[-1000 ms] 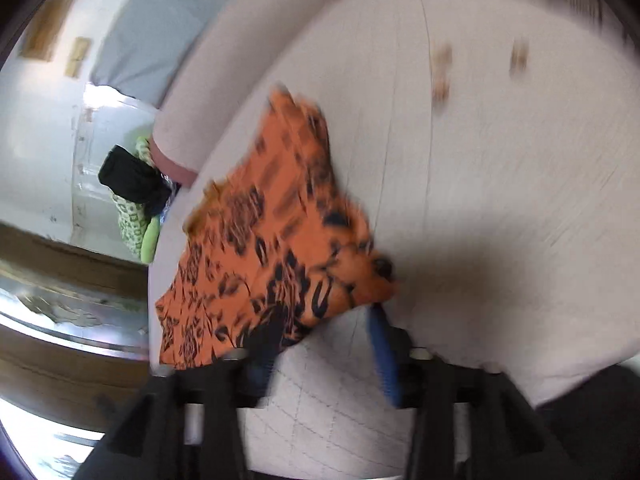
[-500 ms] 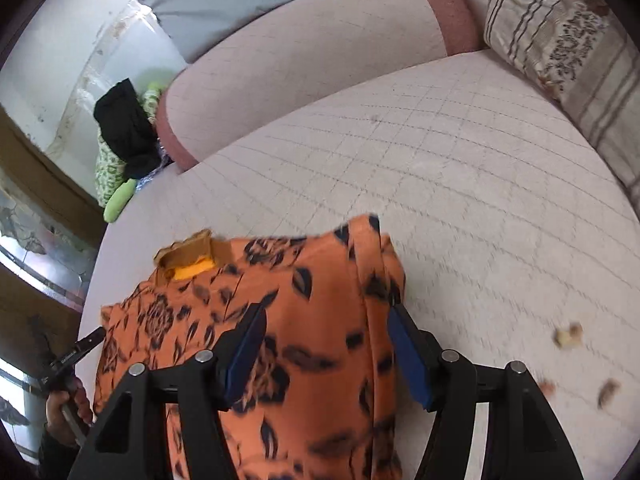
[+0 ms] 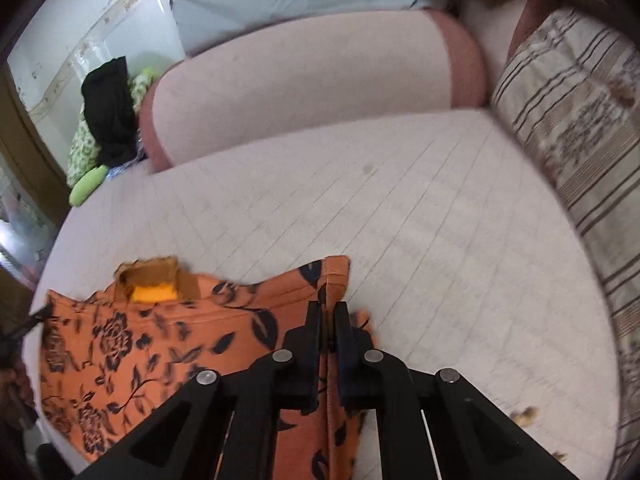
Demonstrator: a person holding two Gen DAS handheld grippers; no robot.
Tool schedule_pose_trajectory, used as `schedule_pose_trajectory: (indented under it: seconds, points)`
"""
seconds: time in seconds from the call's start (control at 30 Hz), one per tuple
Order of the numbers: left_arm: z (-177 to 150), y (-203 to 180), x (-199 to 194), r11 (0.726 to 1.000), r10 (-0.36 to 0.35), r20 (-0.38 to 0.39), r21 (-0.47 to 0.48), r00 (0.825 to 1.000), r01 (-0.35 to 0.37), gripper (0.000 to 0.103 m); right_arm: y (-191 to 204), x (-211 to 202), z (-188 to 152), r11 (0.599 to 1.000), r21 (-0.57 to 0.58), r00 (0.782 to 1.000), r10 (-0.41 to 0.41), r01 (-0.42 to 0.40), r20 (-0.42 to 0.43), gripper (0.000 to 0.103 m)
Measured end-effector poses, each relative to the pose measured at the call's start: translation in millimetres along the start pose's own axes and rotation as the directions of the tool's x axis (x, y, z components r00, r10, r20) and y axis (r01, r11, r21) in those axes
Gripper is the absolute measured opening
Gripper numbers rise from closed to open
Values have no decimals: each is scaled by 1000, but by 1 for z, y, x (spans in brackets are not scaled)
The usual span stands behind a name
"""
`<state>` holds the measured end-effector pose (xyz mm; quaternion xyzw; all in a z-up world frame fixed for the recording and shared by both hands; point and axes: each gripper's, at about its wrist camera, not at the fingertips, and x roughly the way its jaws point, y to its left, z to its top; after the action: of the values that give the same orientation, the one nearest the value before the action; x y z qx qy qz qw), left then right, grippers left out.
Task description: Fold small clothes
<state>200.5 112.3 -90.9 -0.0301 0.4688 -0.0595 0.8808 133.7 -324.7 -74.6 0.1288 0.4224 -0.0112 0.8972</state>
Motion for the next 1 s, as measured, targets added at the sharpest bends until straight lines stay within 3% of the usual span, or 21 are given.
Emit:
schedule_pose_trajectory:
  seconds: [0.07, 0.13, 0.17, 0.23, 0.33, 0.4, 0.43, 0.47, 0.5, 0.53, 0.6, 0.63, 0.67, 0.7, 0.77, 0.8, 0.87, 1.0]
  points:
    - [-7, 5, 15, 999, 46, -31, -3, 998, -47, 11, -8, 26, -7, 999, 32, 997, 43, -41, -66, 9]
    - [-6, 9, 5, 999, 33, -21, -40, 999, -34, 15, -17, 41, -15, 998, 61, 994, 18, -11, -107, 12]
    - [-4, 10, -4, 998, 39, -12, -53, 999, -40, 27, -21, 40, -17, 996, 93, 994, 26, -16, -110, 15]
    - [-3, 13, -26, 997, 53, 40, -59, 998, -51, 41, -29, 26, -18, 991, 131, 996, 33, -21, -86, 21]
    - [-6, 12, -65, 997, 41, 121, -76, 992, -32, 45, -32, -12, -14, 987, 158, 1000, 7, -7, 1, 23]
    - [-15, 3, -87, 998, 9, 142, -63, 990, 0, 53, -28, -36, -16, 981, 176, 996, 74, -82, 47, 27]
    - [-24, -3, -97, 998, -7, 157, -54, 988, 16, 58, -20, -46, -19, 971, 179, 987, 153, -159, 45, 30]
    - [-30, -11, -104, 999, -20, 164, -40, 986, 26, 62, -14, -48, -22, 962, 176, 978, 204, -207, 35, 47]
    - [-39, -22, -109, 999, -39, 164, -12, 986, 41, 63, -6, -49, -27, 946, 174, 961, 276, -274, 12, 77]
    - [-49, -34, -111, 998, -60, 160, 16, 985, 58, 65, 3, -45, -32, 926, 177, 939, 342, -334, -18, 84]
    - [-67, -54, -102, 995, -88, 128, 48, 988, 82, 65, 20, -28, -42, 894, 179, 898, 431, -411, -94, 84]
    - [-75, -64, -90, 993, -98, 90, 72, 991, 91, 65, 25, -12, -48, 894, 182, 889, 436, -410, -141, 84]
    - [-80, -69, -77, 992, -93, 53, 89, 994, 88, 65, 23, 1, -53, 905, 191, 895, 412, -380, -171, 84]
    - [-86, -72, -61, 991, -76, 23, 111, 997, 73, 65, 14, 18, -59, 922, 215, 912, 363, -322, -192, 77]
    - [-96, -69, -35, 991, -1, -3, 133, 1000, 1, 66, -14, 25, -62, 883, 333, 913, 388, -331, -122, 63]
    - [-95, -67, -40, 993, -12, 21, 120, 1000, 10, 65, -23, 19, -62, 865, 380, 918, 387, -327, -91, 66]
    - [-91, -67, -55, 996, -26, 20, 86, 999, 24, 65, -25, 0, -62, 882, 376, 938, 336, -284, -79, 68]
    - [-96, -71, -92, 994, -78, 91, 80, 993, 71, 69, 0, -38, -80, 857, 319, 892, 446, -405, -66, 72]
